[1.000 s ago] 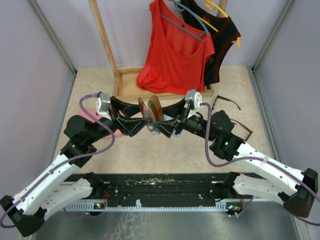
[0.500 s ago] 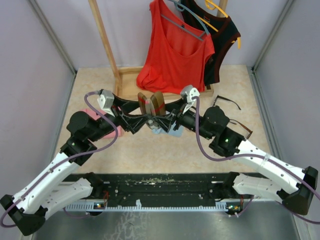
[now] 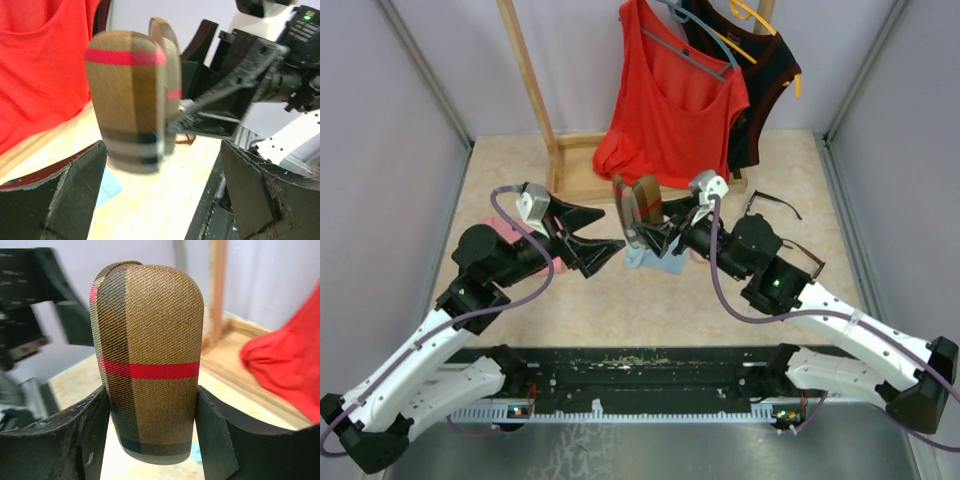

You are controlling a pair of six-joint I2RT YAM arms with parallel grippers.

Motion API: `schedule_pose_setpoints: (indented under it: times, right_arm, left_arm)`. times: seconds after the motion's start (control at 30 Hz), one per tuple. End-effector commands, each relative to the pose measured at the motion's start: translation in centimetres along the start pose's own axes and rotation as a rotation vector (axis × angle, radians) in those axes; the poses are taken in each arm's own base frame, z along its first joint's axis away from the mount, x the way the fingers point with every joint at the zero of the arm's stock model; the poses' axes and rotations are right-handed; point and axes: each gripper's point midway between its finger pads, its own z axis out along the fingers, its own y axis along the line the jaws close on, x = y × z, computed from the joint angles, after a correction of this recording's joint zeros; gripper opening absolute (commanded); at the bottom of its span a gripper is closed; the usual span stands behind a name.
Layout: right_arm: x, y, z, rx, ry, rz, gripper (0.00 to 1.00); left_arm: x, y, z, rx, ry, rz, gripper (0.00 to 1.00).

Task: Organize the sunglasses
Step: Open the sunglasses case, then place the sunglasses case at the center of the board.

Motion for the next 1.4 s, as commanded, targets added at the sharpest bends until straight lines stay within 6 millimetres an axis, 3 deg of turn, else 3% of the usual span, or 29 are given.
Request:
schedule_pose_setpoints:
  times: [0.0, 0.17, 0.3, 0.57, 0.83, 1.37]
  right_arm:
    - [-3.6, -3.7, -2.0, 0.176, -0.158, -0.108, 0.0]
    - [-0.9, -5.0, -2.8, 0.212, -0.078, -0.249, 0.0]
    - [2.4, -5.3, -2.3, 0.169, 0.046, -0.376, 0.0]
    - [8.6, -3.4, -0.9, -0.009, 0.197, -0.605, 0.0]
    - [14.6, -1.0, 0.1, -0.165, 0.305, -0.931, 0.0]
    - [21.9, 0.1, 3.4, -0.278, 0.443, -1.216, 0.0]
  left_arm:
    - [-1.7, -0.5, -1.7, -0.054, -0.006, -0.006, 0.99]
    - [-0.8, 1.6, -3.6, -0.199, 0.035, -0.018, 0.99]
    - [0.7, 4.7, -5.5, -0.396, 0.064, -0.05, 0.99]
    - [2.4, 7.9, -9.3, -0.637, 0.07, -0.094, 0.98]
    - [4.3, 9.1, -10.8, -0.72, 0.109, -0.111, 0.98]
    - [8.7, 10.0, -11.4, -0.75, 0.186, -0.159, 0.97]
